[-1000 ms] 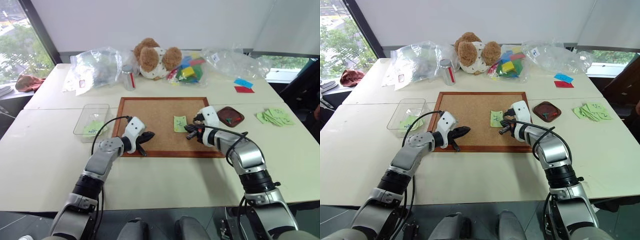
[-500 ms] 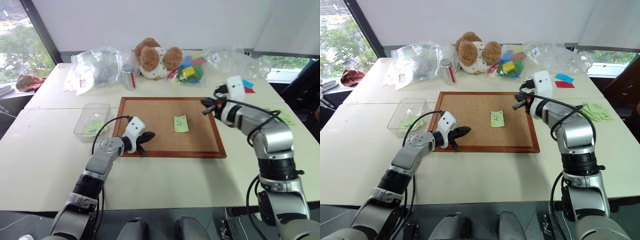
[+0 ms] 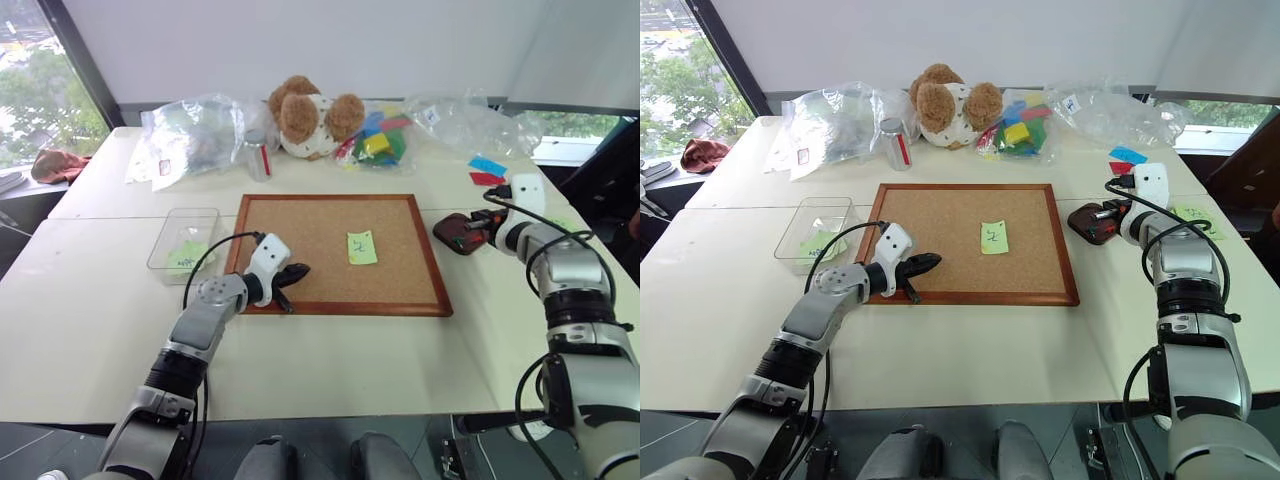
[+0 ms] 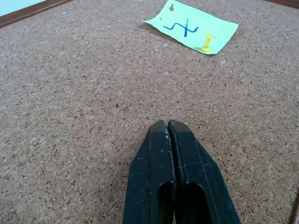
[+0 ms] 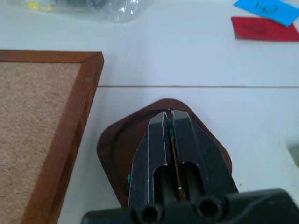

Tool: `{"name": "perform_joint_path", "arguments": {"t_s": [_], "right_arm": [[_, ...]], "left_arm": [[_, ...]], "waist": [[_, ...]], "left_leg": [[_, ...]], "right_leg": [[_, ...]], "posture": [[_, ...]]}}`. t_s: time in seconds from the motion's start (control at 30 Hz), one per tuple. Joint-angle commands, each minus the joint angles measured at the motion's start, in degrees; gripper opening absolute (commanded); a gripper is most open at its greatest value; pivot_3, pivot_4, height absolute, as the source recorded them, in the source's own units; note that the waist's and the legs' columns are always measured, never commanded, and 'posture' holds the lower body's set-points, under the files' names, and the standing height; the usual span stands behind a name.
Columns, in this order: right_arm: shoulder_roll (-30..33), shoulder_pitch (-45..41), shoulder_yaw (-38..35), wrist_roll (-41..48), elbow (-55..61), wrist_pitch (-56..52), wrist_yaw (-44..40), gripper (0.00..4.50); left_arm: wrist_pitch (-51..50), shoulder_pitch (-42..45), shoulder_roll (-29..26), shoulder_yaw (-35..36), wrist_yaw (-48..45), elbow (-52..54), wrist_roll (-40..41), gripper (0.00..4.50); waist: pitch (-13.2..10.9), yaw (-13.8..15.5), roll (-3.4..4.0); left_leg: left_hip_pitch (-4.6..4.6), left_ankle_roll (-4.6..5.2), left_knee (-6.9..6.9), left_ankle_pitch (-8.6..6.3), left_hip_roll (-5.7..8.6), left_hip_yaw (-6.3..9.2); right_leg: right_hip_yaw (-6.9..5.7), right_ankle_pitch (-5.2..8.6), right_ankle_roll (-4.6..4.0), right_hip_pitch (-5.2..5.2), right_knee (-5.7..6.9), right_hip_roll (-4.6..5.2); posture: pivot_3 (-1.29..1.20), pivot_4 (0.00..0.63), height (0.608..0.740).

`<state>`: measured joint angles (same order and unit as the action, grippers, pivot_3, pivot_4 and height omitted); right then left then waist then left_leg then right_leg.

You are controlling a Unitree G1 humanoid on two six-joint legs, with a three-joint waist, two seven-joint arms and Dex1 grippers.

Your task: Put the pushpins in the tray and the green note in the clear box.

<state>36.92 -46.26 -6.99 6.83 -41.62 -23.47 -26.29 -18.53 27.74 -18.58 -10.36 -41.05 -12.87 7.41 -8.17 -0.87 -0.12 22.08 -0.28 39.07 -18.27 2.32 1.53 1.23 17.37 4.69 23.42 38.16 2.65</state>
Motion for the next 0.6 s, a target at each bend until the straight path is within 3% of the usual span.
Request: {"name": "perform_joint_path", "arguments": {"t_s": [0.03,0.23,0.33,0.53,0.6], "right_arm": [[-0.28,-2.6,-0.53,-0.56,-2.6,4.01,-0.26,0.05],[-1.23,-3.23,-0.37,-1.13,-6.89,6.39,-0.03,0.05],[-1.56,-3.18,-0.12,-1.64,-7.91,7.09,-0.15,0.85],[-1.43,-3.9,-0.54,-1.78,-7.99,7.33,-0.02,3.67],[-1.22,-4.31,-0.91,-1.32,-6.59,6.73,-0.26,3.67]], "left_arm": [[-2.36,-2.46,-0.38,-2.01,-0.45,-2.01,-1.64,0.0],[-2.71,-2.72,-0.37,-1.81,-0.25,-1.55,-1.58,0.0],[-2.81,-2.79,-0.36,-1.68,-0.14,-1.44,-1.57,0.0],[-3.08,-2.75,-0.39,-1.54,-0.07,-1.23,-1.5,0.0],[-3.13,-2.72,-0.39,-1.55,-0.09,-1.24,-1.51,0.0]], "waist": [[0.0,-0.05,0.0],[0.0,-0.02,0.0],[0.0,-0.04,0.0],[0.0,-0.03,0.0],[0.0,-0.05,0.0]], "left_leg": [[0.0,0.0,0.0,0.0,0.0,0.0],[0.0,-0.01,0.0,0.0,0.0,0.0],[0.01,-0.02,0.0,0.01,0.0,0.0],[0.01,-0.02,0.0,0.01,0.0,0.0],[0.01,-0.02,0.0,0.01,0.0,0.0]], "right_leg": [[0.0,0.0,0.0,0.0,0.0,0.0],[0.0,0.0,0.0,0.0,0.0,0.0],[0.0,0.0,0.0,0.0,-0.01,0.0],[0.01,0.0,0.0,0.0,-0.01,0.0],[0.01,0.0,0.0,0.0,-0.01,0.0]], "posture": [[0.0,0.15,0.74],[0.0,0.15,0.74],[0.0,0.15,0.74],[0.0,0.15,0.74],[0.0,0.15,0.74]]}}
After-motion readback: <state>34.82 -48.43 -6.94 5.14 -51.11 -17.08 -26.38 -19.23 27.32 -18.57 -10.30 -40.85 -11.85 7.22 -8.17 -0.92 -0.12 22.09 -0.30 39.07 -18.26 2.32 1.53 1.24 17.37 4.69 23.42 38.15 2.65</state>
